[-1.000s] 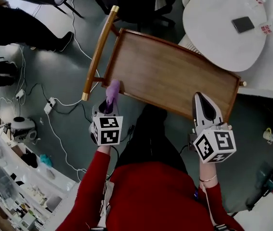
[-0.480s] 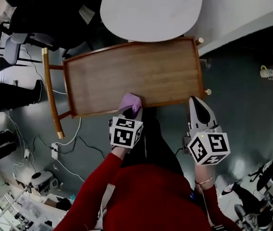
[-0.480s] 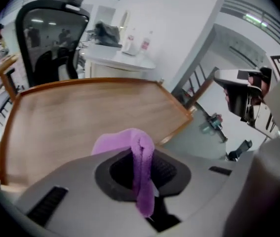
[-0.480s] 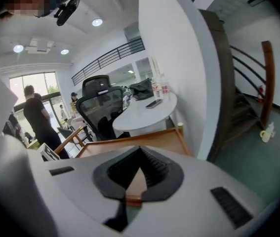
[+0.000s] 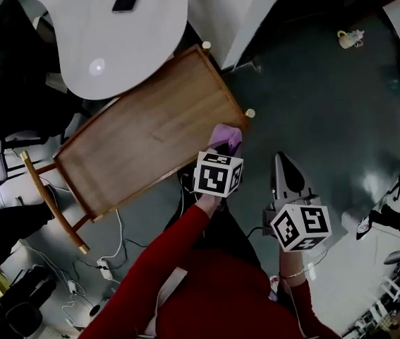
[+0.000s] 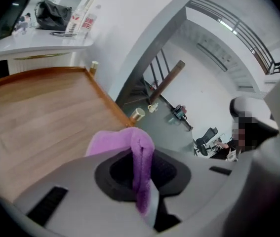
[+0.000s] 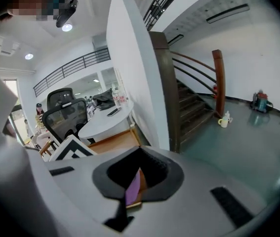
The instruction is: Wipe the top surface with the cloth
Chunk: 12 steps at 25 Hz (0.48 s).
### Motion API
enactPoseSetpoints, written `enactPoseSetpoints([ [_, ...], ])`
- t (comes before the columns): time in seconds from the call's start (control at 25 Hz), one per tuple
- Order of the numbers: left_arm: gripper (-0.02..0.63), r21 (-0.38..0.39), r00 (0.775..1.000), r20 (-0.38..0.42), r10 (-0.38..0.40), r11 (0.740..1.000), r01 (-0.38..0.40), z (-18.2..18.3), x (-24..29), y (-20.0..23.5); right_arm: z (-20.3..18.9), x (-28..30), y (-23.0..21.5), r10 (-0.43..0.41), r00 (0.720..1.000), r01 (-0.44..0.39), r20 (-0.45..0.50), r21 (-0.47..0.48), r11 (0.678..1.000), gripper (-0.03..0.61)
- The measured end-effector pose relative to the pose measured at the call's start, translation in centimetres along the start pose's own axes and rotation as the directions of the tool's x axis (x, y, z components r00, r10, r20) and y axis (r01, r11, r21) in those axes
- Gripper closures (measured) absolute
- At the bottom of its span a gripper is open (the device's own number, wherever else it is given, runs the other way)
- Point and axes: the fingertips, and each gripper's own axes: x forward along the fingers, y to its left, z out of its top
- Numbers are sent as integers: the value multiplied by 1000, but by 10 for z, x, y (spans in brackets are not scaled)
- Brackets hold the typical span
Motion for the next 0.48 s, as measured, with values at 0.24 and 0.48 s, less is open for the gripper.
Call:
enactPoseSetpoints([
  [0.24,561,46,999,-20,-26,999,27,18,21,-13,-3,-8,-17,-47,999,46,13,47,998,567],
  [0.48,561,77,999,-37,-34,996,37,20,19,-16,-5,3,-15,-32,999,32,-3,52,998,567],
])
